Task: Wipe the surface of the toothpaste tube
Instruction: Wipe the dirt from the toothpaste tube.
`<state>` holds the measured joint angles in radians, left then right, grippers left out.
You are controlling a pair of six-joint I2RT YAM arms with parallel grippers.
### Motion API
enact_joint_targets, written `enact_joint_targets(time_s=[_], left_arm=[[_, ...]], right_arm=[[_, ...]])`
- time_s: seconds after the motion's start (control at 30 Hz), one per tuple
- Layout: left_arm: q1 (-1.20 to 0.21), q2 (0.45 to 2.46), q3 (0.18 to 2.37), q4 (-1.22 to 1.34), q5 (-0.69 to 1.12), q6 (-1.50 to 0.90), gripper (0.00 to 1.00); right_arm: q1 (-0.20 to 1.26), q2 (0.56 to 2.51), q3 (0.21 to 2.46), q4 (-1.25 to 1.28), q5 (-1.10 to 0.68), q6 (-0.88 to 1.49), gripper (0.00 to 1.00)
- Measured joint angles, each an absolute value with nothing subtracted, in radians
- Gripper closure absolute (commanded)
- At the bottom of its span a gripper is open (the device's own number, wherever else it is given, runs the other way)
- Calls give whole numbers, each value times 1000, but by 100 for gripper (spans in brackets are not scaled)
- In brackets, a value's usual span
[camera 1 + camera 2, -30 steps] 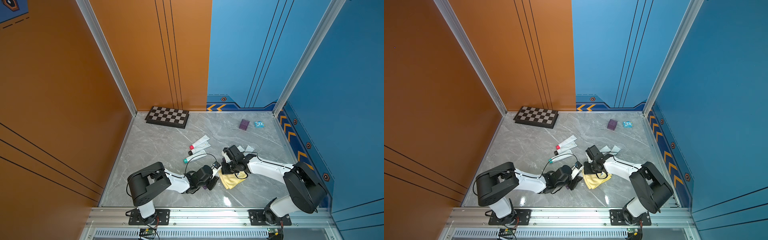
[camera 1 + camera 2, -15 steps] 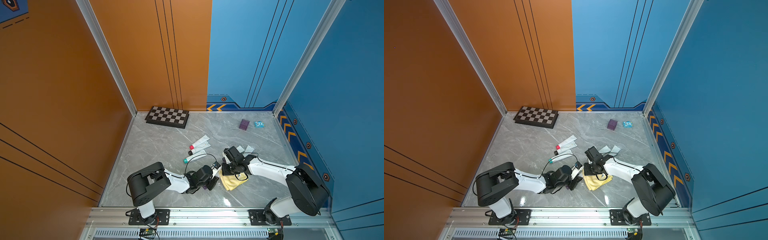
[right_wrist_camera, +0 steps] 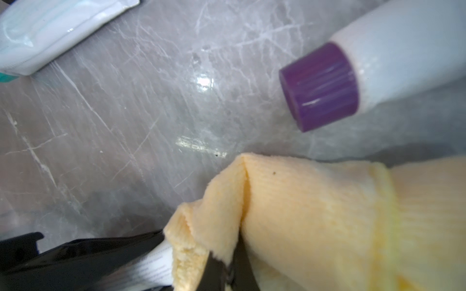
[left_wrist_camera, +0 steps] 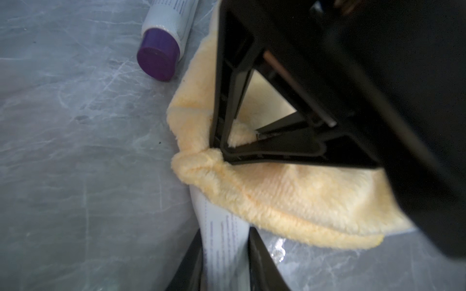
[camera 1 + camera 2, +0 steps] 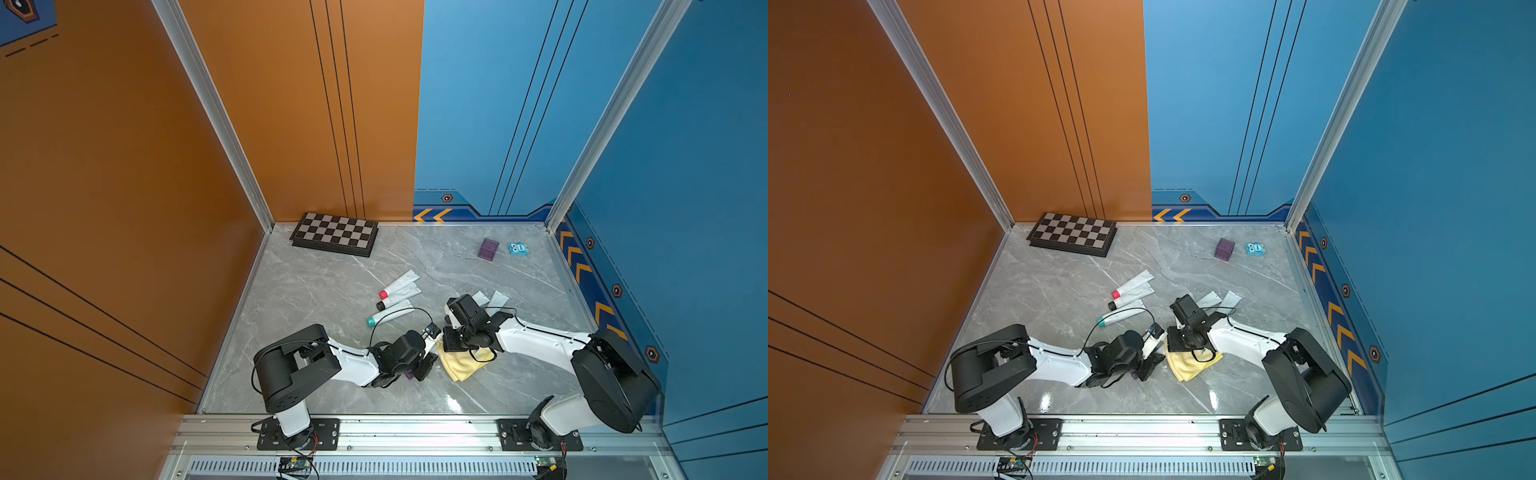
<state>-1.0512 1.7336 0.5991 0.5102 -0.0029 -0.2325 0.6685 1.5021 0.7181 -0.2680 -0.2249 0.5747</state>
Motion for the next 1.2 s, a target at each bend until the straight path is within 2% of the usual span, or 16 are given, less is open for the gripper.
enact_joint_targets(time_s=[0.5, 1.2], left_arm=[[-1050, 1744, 604, 522, 1, -237, 72], [-1050, 1756, 615, 526, 5, -242, 73]], right_arm=[[677, 1516, 763, -365, -103, 565, 100], [667, 1516, 754, -340, -144, 575, 100]])
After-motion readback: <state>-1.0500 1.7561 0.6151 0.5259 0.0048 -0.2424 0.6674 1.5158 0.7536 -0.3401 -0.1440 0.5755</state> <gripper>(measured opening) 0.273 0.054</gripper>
